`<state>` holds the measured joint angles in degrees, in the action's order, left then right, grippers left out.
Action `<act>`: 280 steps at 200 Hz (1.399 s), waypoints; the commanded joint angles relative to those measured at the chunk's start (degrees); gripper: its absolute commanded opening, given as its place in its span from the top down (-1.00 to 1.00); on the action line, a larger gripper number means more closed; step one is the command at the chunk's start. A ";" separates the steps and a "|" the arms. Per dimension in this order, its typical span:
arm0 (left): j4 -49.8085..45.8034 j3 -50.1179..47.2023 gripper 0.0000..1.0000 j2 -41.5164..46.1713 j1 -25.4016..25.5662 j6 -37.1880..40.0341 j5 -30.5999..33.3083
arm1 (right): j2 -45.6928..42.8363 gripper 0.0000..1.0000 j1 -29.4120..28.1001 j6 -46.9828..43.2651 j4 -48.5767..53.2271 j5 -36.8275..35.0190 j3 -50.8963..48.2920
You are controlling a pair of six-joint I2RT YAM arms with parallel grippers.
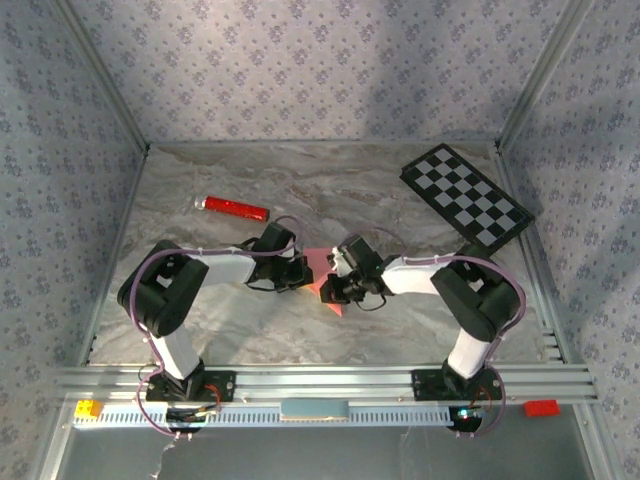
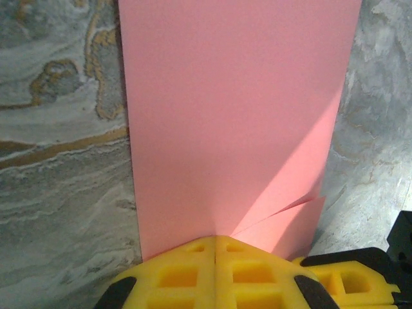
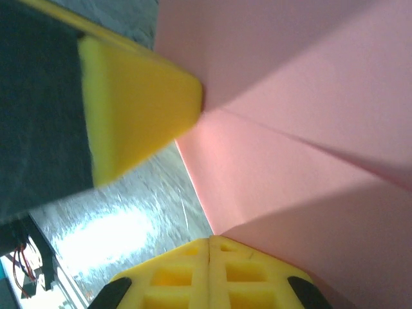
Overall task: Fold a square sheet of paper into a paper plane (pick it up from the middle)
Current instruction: Third fold the triangle at the center of the table, then fourth fold the wing at the center of the table.
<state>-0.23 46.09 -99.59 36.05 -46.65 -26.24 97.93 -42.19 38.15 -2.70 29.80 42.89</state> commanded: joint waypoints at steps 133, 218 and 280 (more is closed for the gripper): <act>-2.22 -1.39 1.00 -2.42 -0.96 -0.47 2.14 | -16.10 0.79 3.51 -0.42 3.74 1.35 -14.74; 8.26 -8.35 0.96 3.74 1.40 -16.85 6.85 | -14.05 0.38 3.40 1.43 10.67 -13.77 -2.97; 2.75 -6.37 0.63 11.11 2.83 -12.89 10.57 | -7.73 0.33 3.18 0.39 12.33 -14.56 2.59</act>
<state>6.57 38.89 -92.47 38.76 -61.58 -18.74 88.51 -38.76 39.05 7.35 16.19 43.05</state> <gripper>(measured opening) 0.143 0.338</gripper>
